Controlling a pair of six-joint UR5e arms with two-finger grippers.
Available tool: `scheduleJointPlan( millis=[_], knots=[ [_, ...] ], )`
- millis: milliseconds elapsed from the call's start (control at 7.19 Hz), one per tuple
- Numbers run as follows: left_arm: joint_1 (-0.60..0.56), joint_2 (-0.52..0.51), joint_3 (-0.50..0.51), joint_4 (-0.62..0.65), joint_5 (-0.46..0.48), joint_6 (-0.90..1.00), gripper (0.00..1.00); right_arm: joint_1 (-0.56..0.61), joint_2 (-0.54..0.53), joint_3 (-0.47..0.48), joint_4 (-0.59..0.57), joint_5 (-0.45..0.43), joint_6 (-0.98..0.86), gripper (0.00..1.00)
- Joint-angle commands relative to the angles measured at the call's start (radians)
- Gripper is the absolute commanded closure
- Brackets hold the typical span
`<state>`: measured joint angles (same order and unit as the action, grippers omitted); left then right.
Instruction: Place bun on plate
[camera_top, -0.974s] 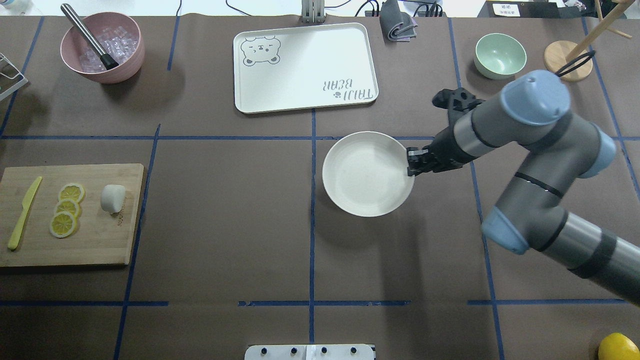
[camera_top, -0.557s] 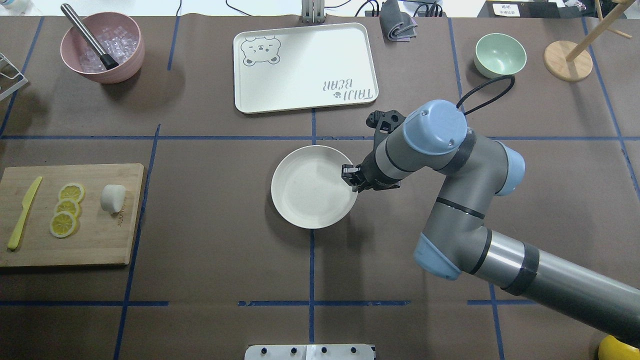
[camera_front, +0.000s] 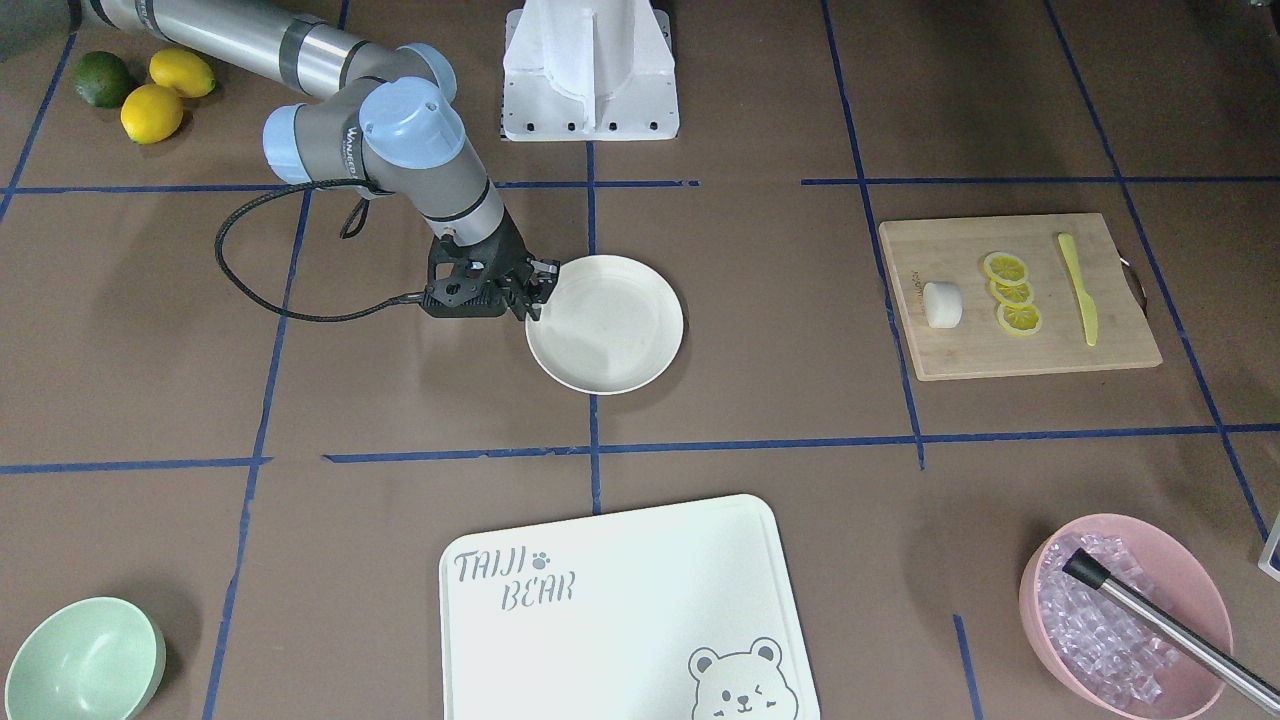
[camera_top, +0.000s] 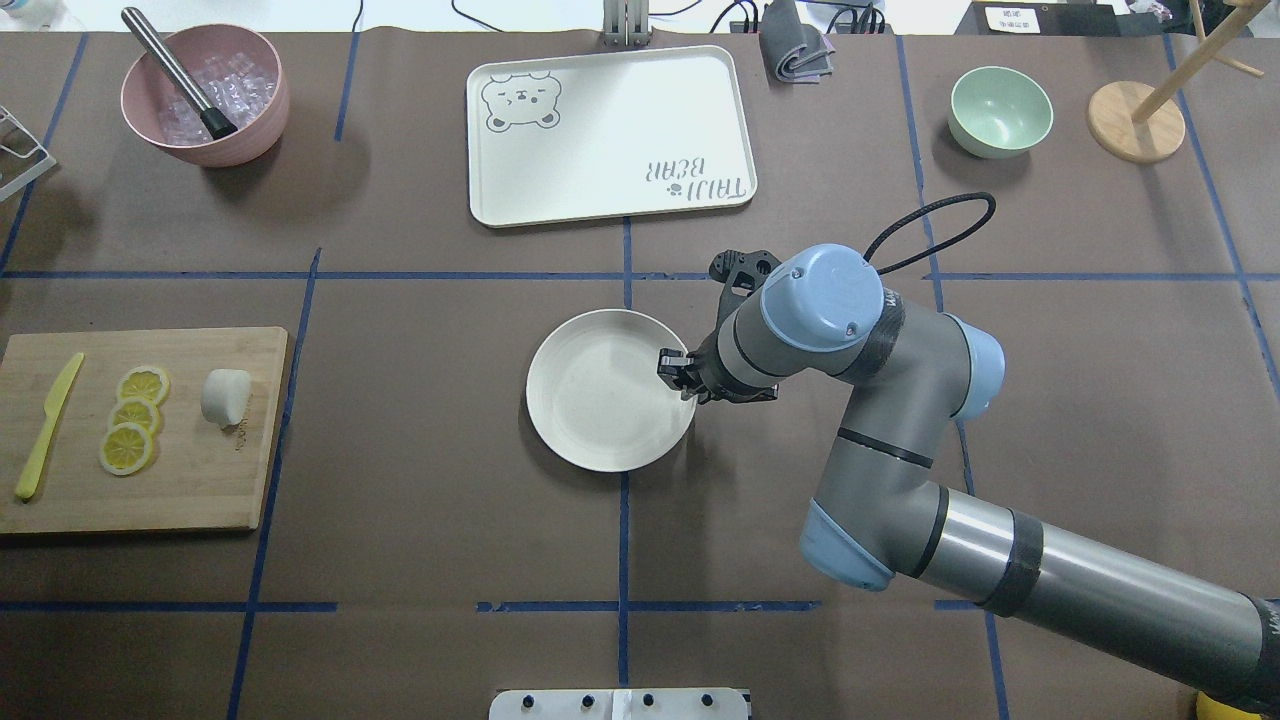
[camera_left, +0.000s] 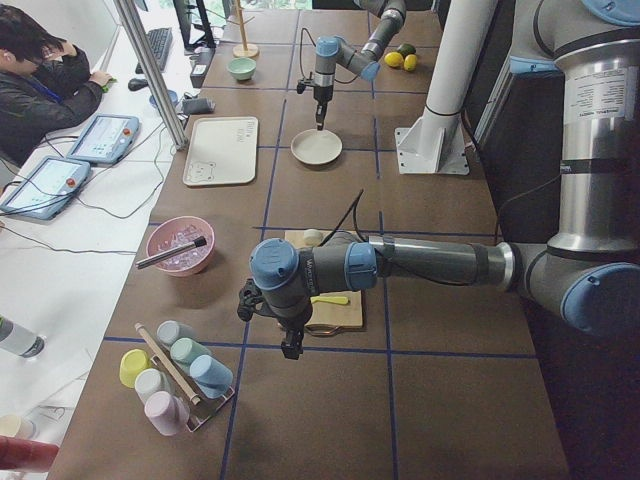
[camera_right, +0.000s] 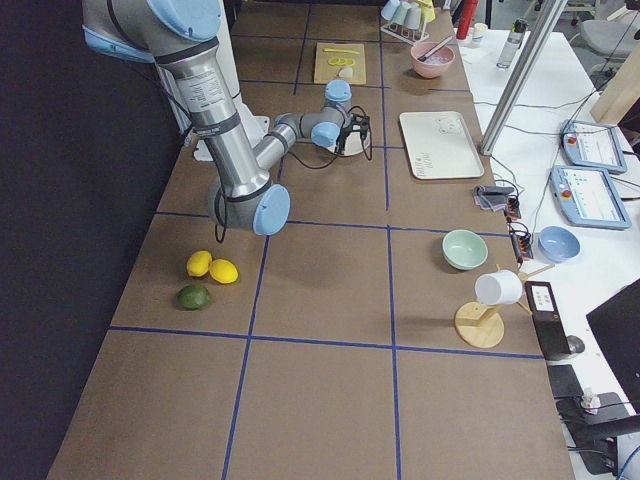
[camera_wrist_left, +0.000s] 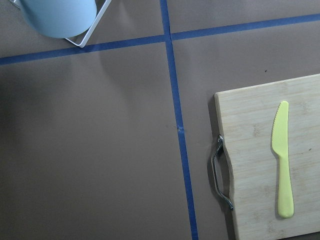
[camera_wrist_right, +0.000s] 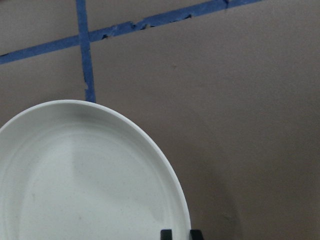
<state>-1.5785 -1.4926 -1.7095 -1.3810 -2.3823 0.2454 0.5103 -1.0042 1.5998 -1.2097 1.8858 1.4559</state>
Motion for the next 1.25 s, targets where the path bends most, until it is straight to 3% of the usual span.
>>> scheduleJointPlan(
  millis=[0,417,696,1113],
  knots=[
    [0.000,0.000,-0.001,-0.007,0.000,0.002,0.00,0.003,0.002,0.012,-0.098,-0.071,0.000,0.00],
    [0.000,-0.011,-0.002,-0.010,0.002,0.005,0.00,0.225,-0.040,0.109,-0.368,0.118,-0.410,0.00],
    [0.002,-0.015,-0.002,-0.010,0.003,0.002,0.00,0.389,-0.181,0.166,-0.375,0.232,-0.726,0.00],
    [0.002,-0.081,-0.002,-0.019,0.003,0.000,0.00,0.656,-0.402,0.170,-0.373,0.336,-1.250,0.00]
  ],
)
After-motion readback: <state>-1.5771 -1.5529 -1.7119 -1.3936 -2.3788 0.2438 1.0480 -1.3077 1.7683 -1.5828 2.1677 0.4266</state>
